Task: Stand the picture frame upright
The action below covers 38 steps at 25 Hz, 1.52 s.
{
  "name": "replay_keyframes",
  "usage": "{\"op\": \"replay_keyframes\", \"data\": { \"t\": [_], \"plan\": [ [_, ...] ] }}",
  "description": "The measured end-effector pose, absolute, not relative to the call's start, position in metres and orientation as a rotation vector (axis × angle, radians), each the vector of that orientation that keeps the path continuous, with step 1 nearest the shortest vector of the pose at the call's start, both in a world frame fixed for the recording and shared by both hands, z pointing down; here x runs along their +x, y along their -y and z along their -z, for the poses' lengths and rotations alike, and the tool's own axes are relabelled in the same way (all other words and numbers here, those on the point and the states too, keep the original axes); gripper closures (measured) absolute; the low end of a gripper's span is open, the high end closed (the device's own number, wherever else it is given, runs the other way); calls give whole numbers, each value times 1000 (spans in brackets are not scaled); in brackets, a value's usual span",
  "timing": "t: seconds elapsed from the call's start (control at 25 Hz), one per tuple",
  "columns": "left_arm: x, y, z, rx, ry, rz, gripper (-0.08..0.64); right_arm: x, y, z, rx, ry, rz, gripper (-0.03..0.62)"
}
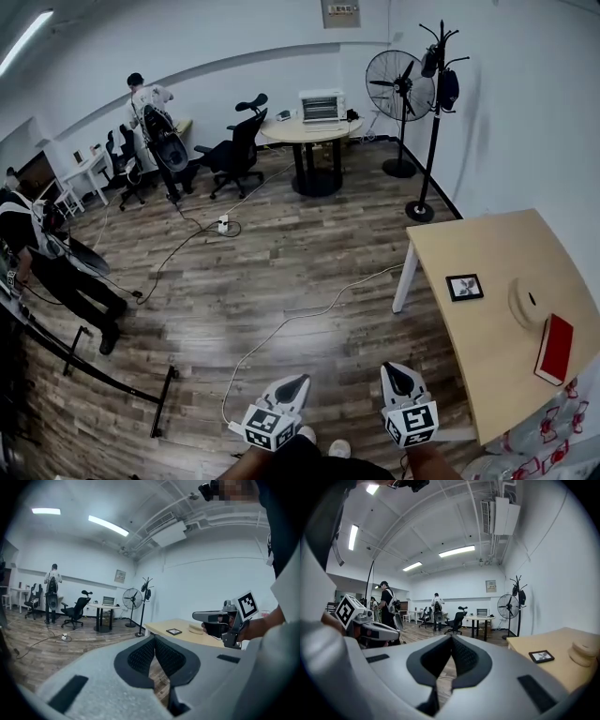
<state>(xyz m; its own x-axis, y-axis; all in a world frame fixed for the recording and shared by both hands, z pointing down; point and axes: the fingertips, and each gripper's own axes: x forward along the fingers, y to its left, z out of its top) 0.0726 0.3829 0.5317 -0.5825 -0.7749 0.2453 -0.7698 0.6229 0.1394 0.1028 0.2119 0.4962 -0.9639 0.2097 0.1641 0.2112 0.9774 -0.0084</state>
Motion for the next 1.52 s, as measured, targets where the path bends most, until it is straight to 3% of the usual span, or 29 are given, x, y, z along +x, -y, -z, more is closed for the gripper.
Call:
{"op": "replay_keyframes", "data": {
  "t": [0.56,1.0,1.52],
  "plan": [
    [-101,-369,-534,1309,2594,0,555,-45,-171,-505,-157,2919,35,583],
    [-224,-348,-531,1427,2537,-71,555,-156,-145,-529,-11,2839,-152,583],
    [-299,-289,-535,1611,2422,-123,555,-197,-87,-523,233,2879,-219,583]
  ]
}}
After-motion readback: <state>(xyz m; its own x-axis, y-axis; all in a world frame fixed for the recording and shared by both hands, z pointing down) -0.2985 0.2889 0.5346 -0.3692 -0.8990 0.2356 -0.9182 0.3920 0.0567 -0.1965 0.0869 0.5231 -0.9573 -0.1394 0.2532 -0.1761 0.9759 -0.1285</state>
